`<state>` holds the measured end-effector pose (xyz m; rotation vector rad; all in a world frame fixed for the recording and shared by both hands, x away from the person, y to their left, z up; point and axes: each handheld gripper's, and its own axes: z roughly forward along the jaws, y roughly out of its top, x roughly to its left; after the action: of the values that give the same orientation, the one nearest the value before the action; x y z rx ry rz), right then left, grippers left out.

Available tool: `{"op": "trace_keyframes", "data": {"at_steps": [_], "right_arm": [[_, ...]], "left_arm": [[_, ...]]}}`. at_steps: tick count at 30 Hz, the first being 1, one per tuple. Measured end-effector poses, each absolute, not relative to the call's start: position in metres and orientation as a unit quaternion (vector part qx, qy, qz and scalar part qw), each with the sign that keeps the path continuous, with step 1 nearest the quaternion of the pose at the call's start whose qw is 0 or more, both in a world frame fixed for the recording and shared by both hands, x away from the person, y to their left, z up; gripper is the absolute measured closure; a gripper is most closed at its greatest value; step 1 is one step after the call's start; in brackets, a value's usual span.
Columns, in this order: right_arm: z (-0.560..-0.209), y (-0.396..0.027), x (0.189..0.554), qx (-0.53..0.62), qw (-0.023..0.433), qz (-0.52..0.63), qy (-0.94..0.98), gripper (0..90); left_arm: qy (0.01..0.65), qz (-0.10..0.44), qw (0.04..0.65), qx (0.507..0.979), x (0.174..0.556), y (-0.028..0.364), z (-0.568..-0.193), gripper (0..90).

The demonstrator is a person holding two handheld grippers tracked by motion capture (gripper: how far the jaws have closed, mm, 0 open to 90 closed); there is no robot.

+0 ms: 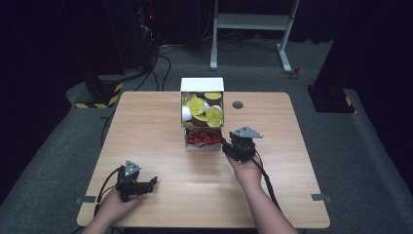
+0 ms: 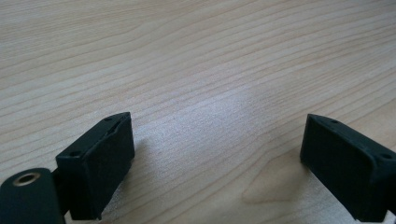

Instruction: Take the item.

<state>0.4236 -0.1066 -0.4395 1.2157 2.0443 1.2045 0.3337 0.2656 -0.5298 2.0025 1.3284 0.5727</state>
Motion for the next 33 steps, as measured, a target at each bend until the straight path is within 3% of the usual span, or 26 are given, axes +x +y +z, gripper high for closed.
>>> {"op": "trace_keyframes", "data": {"at_steps": [20,33], "right_arm": [[-0.442,-0.091,0.438,0.440,0.247,0.421,0.753,69.8],[-0.449,-0.091,0.447,0.454,0.243,0.424,0.745,73.0]], "left_arm": [[0.508,0.219,0.329,0.765,0.334,0.266,-0.530,10.2],[0.508,0.218,0.330,0.765,0.334,0.266,-0.530,10.2]]}}
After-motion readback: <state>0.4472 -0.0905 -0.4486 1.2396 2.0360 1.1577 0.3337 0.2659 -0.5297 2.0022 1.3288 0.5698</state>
